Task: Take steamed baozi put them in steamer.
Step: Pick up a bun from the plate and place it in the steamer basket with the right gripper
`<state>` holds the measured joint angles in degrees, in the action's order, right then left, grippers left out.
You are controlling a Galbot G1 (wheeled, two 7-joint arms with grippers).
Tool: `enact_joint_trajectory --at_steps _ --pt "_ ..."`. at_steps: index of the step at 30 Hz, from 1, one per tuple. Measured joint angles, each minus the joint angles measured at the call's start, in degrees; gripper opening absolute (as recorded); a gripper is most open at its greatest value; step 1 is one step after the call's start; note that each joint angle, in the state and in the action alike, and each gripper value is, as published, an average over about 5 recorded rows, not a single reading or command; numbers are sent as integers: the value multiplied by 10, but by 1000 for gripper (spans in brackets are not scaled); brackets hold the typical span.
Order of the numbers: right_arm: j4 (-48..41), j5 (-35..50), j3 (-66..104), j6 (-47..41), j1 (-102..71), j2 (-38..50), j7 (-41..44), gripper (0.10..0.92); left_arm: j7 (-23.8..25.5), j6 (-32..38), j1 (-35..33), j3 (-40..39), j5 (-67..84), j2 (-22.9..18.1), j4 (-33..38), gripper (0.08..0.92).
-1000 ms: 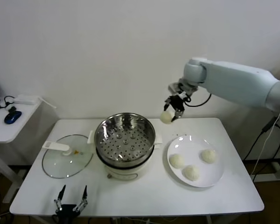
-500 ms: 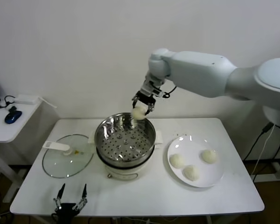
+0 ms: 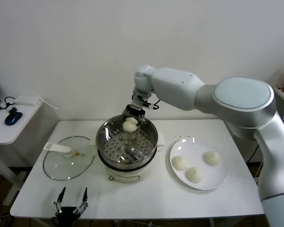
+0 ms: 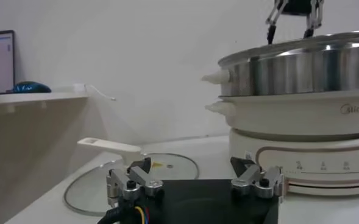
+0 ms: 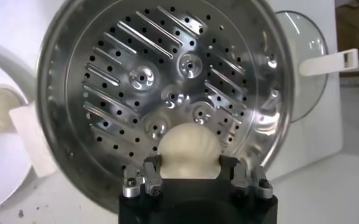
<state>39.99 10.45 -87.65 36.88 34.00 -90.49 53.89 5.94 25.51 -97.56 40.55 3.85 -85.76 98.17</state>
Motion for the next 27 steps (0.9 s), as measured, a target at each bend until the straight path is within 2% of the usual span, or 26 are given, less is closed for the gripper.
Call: enact_joint_trajectory --at_steps 9,18,23,27 --pt "-45 -12 5 22 -30 -17 -10 648 0 1 3 0 -2 1 -3 823" --pt "-59 -9 9 34 -35 -17 -24 812 0 2 7 -1 -4 1 -8 823" --pt "-45 12 2 26 -23 -13 -21 822 -1 2 8 1 -6 1 -9 823" --pt "-5 69 -26 -14 11 14 -4 823 -1 2 7 3 -7 1 -9 823"
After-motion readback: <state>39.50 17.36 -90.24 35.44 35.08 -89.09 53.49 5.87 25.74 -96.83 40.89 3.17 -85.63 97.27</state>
